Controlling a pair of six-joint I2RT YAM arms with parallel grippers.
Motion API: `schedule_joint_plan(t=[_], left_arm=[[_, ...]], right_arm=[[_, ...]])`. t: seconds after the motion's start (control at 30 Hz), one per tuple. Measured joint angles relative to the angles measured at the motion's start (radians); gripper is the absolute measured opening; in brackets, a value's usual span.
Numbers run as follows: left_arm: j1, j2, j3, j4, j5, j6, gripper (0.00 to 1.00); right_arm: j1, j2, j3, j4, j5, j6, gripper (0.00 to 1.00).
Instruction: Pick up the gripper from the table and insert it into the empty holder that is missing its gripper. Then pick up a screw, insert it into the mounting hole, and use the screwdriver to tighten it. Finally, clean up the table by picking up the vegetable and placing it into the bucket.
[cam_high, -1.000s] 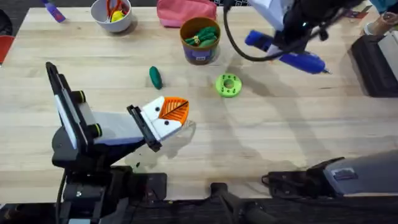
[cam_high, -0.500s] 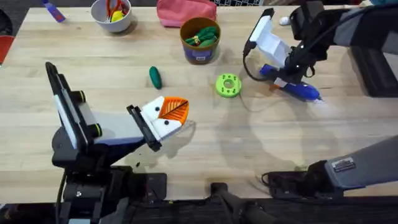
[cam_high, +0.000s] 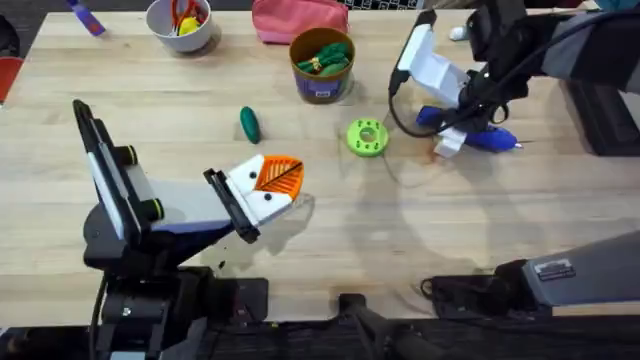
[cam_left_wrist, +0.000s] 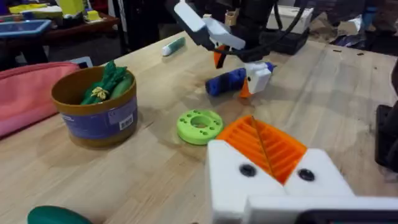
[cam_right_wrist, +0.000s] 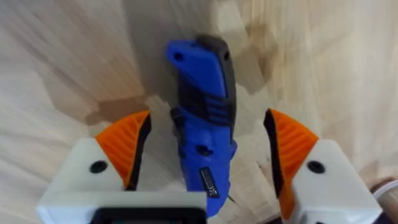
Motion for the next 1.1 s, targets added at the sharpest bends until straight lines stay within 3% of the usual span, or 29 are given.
schedule_joint_plan(t=[0.07,0.1,0.27,0.3,0.53,0.67,0.77,0.87,0.97,1.1], left_arm=[[0.000,0.000,0.000,0.000,0.000,0.000,0.027],[0.000,0.000,0.000,0.001,-0.001,0.004,0.131],[0.000,0.000,0.000,0.001,-0.004,0.004,0.895],[0.000,0.000,0.000,0.001,-0.004,0.004,0.972],[0.000,0.000,0.000,0.005,-0.013,0.003,0.999],[0.000,0.000,-0.002,0.042,-0.066,-0.016,0.994],[0.000,0.000,0.000,0.074,-0.175,-0.094,0.992],[0.000,0.001,0.030,0.020,-0.302,-0.144,0.990],[0.000,0.042,0.143,-0.119,-0.417,-0.146,0.988],[0.000,0.207,0.382,-0.332,-0.563,-0.117,0.987]], right_arm=[[0.030,-0.033,-0.004,0.000,0.000,0.017,0.989],[0.046,-0.058,-0.006,0.000,-0.001,0.028,0.989],[0.129,-0.238,-0.007,0.003,-0.031,0.111,0.990],[0.145,-0.278,-0.007,0.005,-0.046,0.138,0.990],[0.239,-0.441,-0.007,0.034,-0.129,0.351,0.991],[0.291,-0.511,-0.007,0.034,-0.146,0.519,0.991],[0.309,-0.569,-0.007,0.014,-0.150,0.687,0.992],[0.307,-0.629,-0.007,-0.027,-0.151,0.842,0.992],[0.295,-0.681,-0.007,-0.067,-0.151,0.962,0.992],[0.274,-0.709,-0.007,-0.111,-0.151,1.045,0.992]])
